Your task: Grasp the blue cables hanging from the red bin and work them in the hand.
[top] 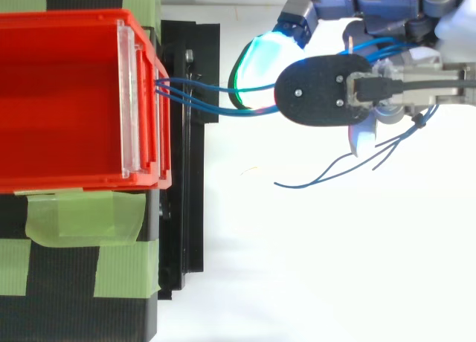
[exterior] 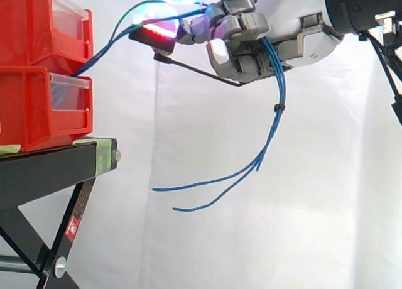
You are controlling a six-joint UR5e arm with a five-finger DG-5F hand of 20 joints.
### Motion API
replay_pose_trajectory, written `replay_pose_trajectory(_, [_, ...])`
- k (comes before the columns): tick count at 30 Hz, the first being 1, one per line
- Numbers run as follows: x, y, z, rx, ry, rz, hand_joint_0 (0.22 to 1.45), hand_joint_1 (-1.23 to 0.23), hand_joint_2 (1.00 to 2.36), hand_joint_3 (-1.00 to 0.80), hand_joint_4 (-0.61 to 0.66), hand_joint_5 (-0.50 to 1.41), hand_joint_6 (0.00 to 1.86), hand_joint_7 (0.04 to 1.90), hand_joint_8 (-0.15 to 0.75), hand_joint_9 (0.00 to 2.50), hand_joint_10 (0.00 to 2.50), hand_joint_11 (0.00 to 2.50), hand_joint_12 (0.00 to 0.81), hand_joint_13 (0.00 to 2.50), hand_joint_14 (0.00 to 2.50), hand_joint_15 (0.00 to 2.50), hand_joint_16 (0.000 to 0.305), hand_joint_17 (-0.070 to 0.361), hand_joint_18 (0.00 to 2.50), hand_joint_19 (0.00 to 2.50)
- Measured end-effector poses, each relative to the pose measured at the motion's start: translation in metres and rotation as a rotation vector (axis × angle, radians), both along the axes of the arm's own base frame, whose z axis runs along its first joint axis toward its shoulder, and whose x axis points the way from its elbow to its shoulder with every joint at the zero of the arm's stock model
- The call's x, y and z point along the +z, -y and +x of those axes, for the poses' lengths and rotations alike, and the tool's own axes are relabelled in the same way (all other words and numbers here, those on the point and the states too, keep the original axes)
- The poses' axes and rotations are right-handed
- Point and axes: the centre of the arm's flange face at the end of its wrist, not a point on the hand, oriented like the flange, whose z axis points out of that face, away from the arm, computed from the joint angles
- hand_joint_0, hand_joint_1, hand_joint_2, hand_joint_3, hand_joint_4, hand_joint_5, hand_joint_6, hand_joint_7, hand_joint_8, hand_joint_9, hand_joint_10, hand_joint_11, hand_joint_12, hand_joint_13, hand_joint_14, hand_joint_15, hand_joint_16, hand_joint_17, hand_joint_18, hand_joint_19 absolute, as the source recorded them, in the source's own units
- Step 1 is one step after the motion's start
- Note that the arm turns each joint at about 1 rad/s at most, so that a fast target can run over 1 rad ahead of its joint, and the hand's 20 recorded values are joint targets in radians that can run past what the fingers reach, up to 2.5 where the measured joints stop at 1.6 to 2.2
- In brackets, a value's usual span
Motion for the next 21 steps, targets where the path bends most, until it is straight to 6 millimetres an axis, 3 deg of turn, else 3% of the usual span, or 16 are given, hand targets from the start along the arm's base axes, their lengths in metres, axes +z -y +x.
replay_pose_trajectory(7, [0.0001,-0.0001,0.0001,0.000,0.000,-0.001,0.80,-0.67,1.01,-0.83,0.28,0.32,0.24,1.30,0.461,0.66,2.50,2.50,0.482,0.91,2.50,1.82,0.054,0.121,1.28,0.70])
replay_pose_trajectory(12, [0.0001,-0.0006,0.0002,0.001,-0.001,-0.002,0.83,-0.67,1.00,-0.90,0.26,0.31,0.52,1.23,0.456,0.71,2.50,2.50,0.475,0.94,2.50,1.80,0.051,0.114,1.33,0.73])
replay_pose_trajectory(16, [-0.0001,-0.0012,0.0001,0.002,-0.002,-0.003,0.85,-0.69,1.00,-0.90,0.24,0.30,0.71,1.18,0.453,0.73,2.50,2.50,0.479,0.96,2.50,1.83,0.051,0.114,1.36,0.77])
replay_pose_trajectory(21, [-0.0002,-0.0016,0.0001,0.003,-0.002,-0.003,0.89,-0.69,1.01,-0.73,0.22,0.32,0.76,1.19,0.447,0.75,2.50,2.50,0.478,0.97,2.50,1.83,0.050,0.112,1.38,0.80])
